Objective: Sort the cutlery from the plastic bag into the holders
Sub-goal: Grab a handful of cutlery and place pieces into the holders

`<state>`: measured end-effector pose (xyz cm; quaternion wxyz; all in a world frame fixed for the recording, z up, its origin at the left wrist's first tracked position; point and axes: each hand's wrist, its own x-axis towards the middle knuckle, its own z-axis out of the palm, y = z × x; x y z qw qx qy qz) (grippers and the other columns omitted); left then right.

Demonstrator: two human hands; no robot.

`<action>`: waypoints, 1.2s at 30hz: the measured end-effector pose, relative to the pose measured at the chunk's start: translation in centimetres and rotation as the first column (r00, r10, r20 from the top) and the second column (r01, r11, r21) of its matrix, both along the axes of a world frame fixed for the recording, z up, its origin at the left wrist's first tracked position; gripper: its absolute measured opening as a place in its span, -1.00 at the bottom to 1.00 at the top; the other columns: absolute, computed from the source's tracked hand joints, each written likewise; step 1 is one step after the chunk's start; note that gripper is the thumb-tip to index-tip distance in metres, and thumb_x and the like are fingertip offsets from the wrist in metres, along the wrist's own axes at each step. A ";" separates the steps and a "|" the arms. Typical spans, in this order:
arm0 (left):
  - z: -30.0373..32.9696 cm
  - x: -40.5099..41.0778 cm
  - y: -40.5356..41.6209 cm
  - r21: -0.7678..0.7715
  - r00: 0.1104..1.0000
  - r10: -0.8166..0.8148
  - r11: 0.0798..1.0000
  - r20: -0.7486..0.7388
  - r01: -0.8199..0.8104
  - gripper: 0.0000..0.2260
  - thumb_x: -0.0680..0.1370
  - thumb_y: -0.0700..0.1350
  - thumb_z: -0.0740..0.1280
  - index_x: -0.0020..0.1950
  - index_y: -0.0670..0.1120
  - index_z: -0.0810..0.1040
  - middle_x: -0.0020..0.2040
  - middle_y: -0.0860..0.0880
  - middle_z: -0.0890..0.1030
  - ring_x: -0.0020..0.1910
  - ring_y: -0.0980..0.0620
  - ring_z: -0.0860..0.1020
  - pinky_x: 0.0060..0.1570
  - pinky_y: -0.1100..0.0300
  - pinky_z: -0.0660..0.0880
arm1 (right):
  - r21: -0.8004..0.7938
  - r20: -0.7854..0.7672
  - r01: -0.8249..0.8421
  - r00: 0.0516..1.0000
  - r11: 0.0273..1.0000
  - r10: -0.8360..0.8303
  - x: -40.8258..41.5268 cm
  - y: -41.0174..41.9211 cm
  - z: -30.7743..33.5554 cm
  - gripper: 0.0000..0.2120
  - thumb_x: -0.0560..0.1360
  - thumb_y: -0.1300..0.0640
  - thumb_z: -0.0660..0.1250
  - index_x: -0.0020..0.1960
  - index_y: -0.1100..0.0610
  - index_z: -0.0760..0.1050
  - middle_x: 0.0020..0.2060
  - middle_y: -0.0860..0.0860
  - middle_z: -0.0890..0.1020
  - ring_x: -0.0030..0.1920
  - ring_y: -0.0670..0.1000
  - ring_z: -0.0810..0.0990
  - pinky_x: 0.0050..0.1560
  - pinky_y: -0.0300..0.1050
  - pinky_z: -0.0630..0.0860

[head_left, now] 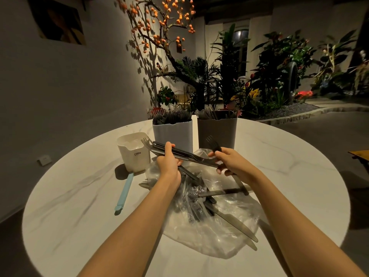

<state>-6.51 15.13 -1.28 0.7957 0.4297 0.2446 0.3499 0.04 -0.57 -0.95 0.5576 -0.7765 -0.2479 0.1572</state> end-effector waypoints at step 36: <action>0.8 -0.2 -2.3 -0.206 0.979 -0.088 0.970 0.185 0.127 -0.78 0.63 -0.07 0.25 -0.17 -0.14 0.52 -0.47 0.01 0.23 -0.61 0.16 0.22 -0.58 0.32 0.25 | 0.711 -0.545 0.365 0.826 0.601 0.144 -2.0 2.7 0.6 -0.64 0.35 -0.03 0.46 -0.03 0.21 0.50 -0.43 0.00 0.42 -0.51 -0.14 0.32 -0.54 -0.37 0.27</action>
